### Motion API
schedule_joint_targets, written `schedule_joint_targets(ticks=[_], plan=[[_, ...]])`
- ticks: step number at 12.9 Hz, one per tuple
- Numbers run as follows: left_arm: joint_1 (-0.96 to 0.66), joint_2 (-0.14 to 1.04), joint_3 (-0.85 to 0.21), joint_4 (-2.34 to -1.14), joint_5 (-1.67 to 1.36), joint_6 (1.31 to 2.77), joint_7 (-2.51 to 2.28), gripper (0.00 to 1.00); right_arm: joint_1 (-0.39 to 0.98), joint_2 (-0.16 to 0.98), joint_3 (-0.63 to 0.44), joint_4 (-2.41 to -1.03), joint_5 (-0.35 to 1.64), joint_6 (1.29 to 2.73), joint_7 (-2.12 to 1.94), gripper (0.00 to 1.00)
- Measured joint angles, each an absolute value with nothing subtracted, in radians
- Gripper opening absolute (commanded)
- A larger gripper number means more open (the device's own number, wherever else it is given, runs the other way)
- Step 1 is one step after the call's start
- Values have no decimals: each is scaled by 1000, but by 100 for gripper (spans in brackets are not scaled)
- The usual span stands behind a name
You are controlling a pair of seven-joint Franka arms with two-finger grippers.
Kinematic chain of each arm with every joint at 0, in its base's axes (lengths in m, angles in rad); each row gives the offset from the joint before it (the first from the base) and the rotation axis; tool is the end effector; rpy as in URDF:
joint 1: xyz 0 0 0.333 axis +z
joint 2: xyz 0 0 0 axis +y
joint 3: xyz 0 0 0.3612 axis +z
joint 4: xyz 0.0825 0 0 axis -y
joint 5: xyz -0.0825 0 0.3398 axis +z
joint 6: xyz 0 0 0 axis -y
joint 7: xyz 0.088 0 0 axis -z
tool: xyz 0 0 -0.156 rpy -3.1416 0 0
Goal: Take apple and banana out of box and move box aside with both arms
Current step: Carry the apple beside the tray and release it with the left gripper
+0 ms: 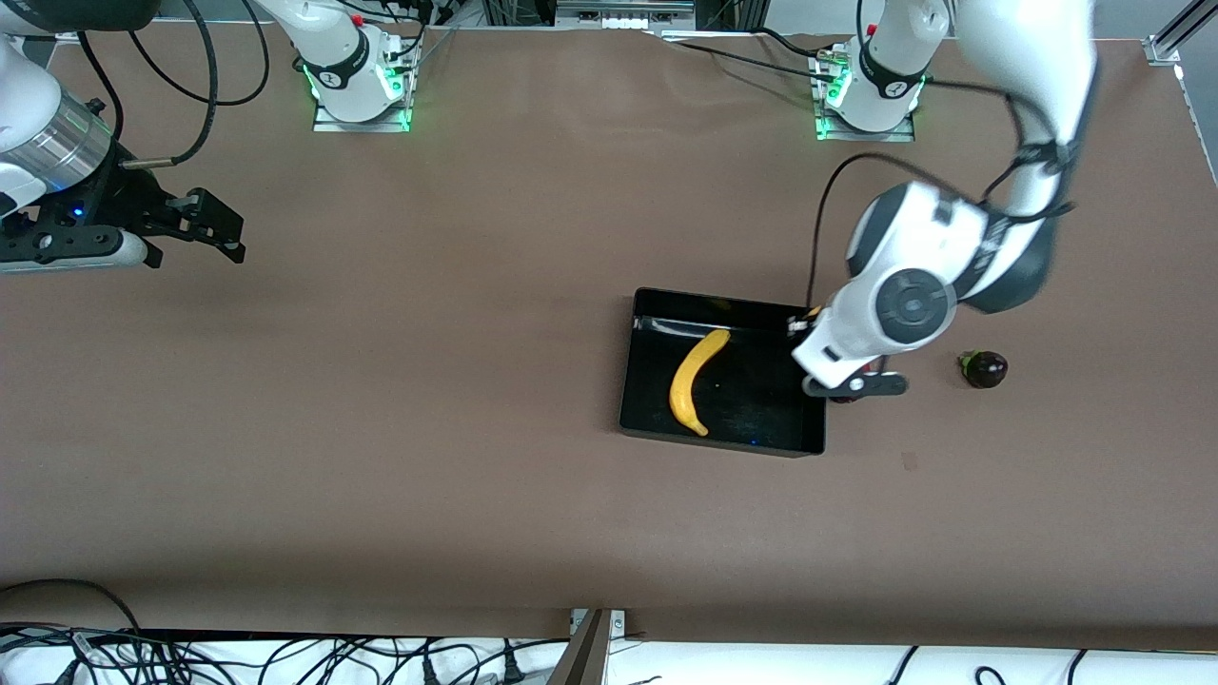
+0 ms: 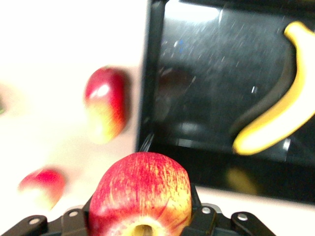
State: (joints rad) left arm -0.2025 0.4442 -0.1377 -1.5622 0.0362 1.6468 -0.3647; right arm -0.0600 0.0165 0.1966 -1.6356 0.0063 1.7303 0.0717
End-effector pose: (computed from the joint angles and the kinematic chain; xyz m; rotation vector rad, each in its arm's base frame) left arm 0.5708 -0.1850 0.3800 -2.9987 -0.0268 0.5187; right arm 0.5287 0.0727 0.5989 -3.1201 -0.0999 -0.1204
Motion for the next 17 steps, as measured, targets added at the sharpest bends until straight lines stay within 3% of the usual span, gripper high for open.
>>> schedule_joint_targets(ticks=[2, 3, 5, 8, 9, 10, 11, 12, 15, 17], plan=[[-169, 440, -135, -1557, 38, 1524, -247, 21, -60, 16, 196, -1636, 6, 1730, 72, 100], [-146, 448, -133, -1587, 42, 1517, -205, 15, -60, 17, 196, -1636, 6, 1730, 72, 100], [-116, 469, -133, -1668, 61, 1539, -145, 18, -60, 17, 196, -1636, 6, 1730, 72, 100], [-110, 461, -135, -1888, 83, 1813, -111, 24, -60, 16, 196, -1636, 6, 1730, 72, 100], [-102, 454, -135, -1972, 88, 1927, -107, 30, -60, 17, 196, -1636, 6, 1730, 72, 100], [-94, 449, -135, -2050, 94, 2029, -102, 42, -60, 17, 196, -1636, 6, 1730, 72, 100], [-87, 448, -135, -2109, 104, 2103, -97, 92, -60, 17, 196, -1636, 6, 1730, 72, 100], [-82, 443, -136, -2134, 109, 2130, -94, 100, -60, 16, 196, -1636, 6, 1730, 72, 100], [-60, 418, -136, -2140, 117, 2127, -93, 100, -60, 16, 196, -1636, 6, 1730, 72, 100], [-50, 401, -136, -2089, 117, 2036, -91, 100, -60, 17, 196, -1636, 6, 1730, 72, 100]])
